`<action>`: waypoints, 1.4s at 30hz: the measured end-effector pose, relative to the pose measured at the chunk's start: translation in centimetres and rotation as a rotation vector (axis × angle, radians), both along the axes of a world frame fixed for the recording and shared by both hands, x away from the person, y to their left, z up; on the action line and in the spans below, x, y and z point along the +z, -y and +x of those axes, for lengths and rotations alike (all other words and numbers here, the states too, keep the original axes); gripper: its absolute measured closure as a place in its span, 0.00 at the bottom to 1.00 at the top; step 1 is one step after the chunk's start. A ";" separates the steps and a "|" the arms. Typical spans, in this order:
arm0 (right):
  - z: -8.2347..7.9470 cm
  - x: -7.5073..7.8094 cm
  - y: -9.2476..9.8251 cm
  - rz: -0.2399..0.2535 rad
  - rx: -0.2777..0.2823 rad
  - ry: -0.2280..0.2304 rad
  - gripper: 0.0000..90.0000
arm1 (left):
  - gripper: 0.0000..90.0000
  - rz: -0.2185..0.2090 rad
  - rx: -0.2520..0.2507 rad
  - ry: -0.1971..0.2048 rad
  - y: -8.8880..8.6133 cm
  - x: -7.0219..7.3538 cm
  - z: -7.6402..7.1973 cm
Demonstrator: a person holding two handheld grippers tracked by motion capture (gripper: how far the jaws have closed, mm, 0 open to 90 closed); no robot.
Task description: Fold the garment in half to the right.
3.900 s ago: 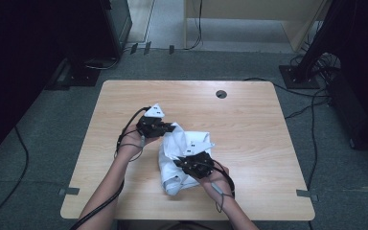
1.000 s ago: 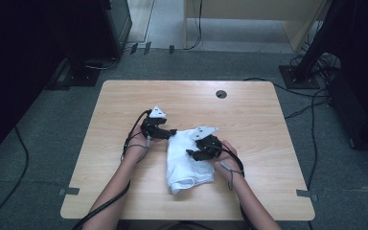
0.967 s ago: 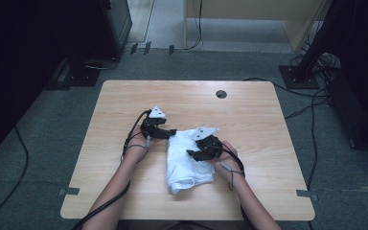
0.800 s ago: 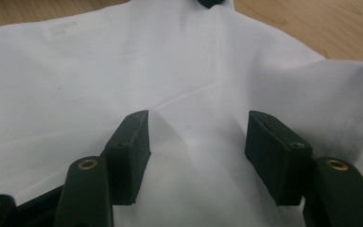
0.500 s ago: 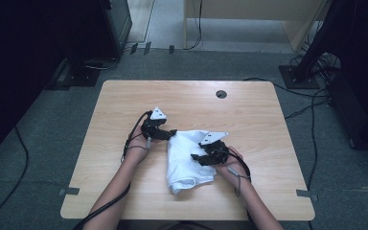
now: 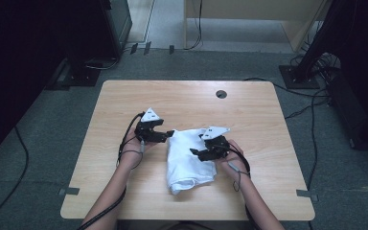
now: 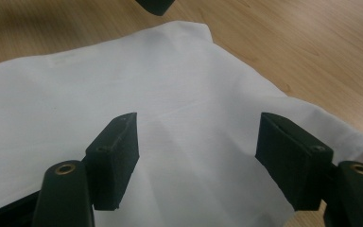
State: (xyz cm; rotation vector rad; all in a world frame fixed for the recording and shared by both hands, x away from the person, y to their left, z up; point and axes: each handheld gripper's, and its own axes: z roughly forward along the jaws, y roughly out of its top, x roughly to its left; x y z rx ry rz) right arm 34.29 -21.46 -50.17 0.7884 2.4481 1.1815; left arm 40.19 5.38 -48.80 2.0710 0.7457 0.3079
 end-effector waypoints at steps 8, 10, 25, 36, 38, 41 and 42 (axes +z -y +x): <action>0.3 -1.0 -0.2 -0.033 -0.030 0.014 0.28 | 0.32 0.049 -0.029 0.000 0.7 -1.0 -1.6; 0.3 -1.4 0.0 -0.051 -0.035 0.008 0.27 | 0.32 0.082 -0.034 0.005 1.0 -1.6 -1.8; -0.5 -2.4 0.6 0.014 -0.095 -0.006 0.27 | 0.30 0.036 -0.017 -0.042 0.6 -2.7 -1.8; -2.4 -0.5 0.5 0.124 0.014 -0.055 0.26 | 0.30 -0.027 -0.047 -0.061 -0.9 -1.1 -4.4; -2.6 -0.5 0.3 0.112 0.036 -0.053 0.26 | 0.30 -0.022 -0.058 -0.059 -0.9 -1.2 -4.6; -2.9 -0.6 0.1 0.097 0.082 -0.062 0.26 | 0.30 -0.013 -0.084 -0.060 -0.6 -1.3 -4.8; -3.0 -0.6 0.1 0.098 0.099 -0.075 0.25 | 0.30 -0.011 -0.098 -0.063 -0.5 -1.4 -4.8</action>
